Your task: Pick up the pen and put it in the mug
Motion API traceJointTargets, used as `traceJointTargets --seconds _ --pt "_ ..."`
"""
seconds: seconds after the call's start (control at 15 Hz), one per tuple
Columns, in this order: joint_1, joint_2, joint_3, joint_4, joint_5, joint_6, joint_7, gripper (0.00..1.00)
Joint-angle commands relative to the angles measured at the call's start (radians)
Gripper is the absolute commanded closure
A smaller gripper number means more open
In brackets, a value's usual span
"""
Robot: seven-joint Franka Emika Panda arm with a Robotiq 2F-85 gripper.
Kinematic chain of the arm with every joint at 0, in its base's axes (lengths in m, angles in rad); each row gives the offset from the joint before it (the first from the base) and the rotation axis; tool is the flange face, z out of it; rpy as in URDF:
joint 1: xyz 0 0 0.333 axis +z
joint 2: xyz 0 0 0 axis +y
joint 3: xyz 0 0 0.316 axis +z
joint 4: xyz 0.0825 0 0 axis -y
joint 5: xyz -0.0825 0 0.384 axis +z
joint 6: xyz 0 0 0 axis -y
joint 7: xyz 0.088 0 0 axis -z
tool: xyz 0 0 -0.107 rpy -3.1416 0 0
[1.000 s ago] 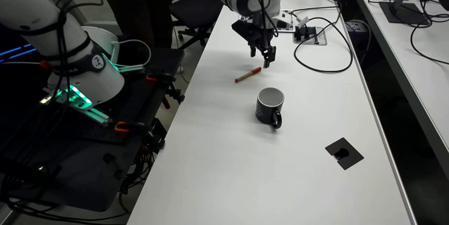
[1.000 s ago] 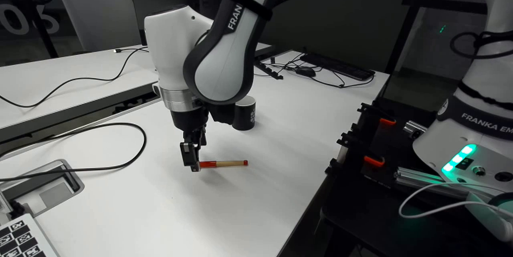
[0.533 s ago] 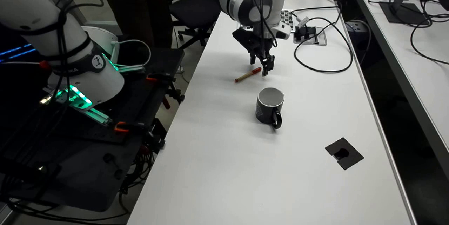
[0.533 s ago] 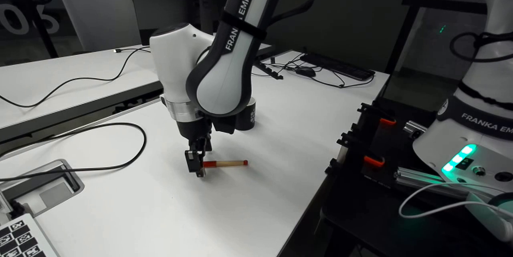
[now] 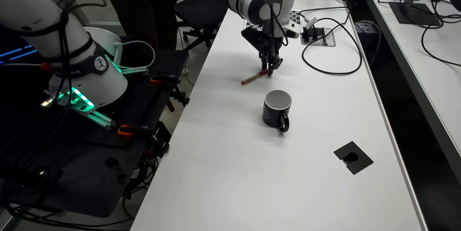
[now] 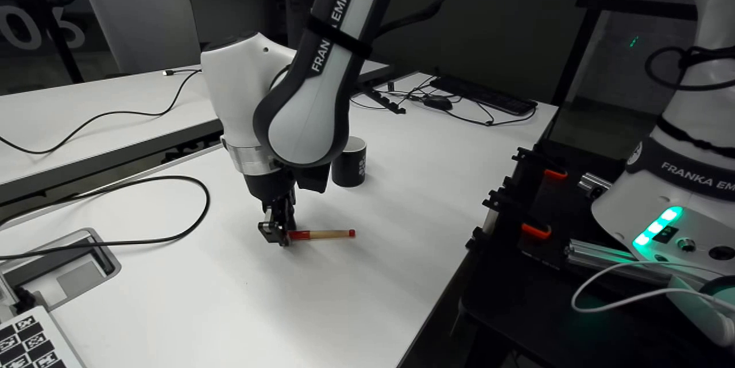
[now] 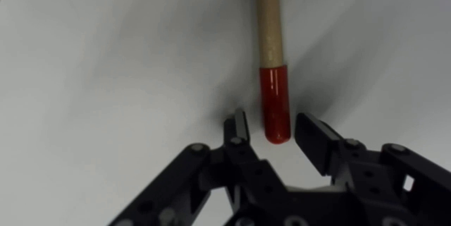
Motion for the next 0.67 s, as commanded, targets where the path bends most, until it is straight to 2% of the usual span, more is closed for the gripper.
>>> traceJointTargets --seconds 0.0,0.07,0.13,0.27,0.6 --pt "0.019 0.022 -0.017 0.036 -0.017 -0.025 0.037 0.88" --pt "0.02 0.022 -0.017 0.038 -0.017 -0.026 0.04 0.97" --pt "0.021 0.021 -0.017 0.04 -0.017 -0.028 0.042 1.0" --pt "0.022 0.022 -0.02 0.042 -0.018 -0.031 0.047 0.95" --pt "0.036 0.004 -0.035 0.025 -0.028 0.005 0.073 0.95"
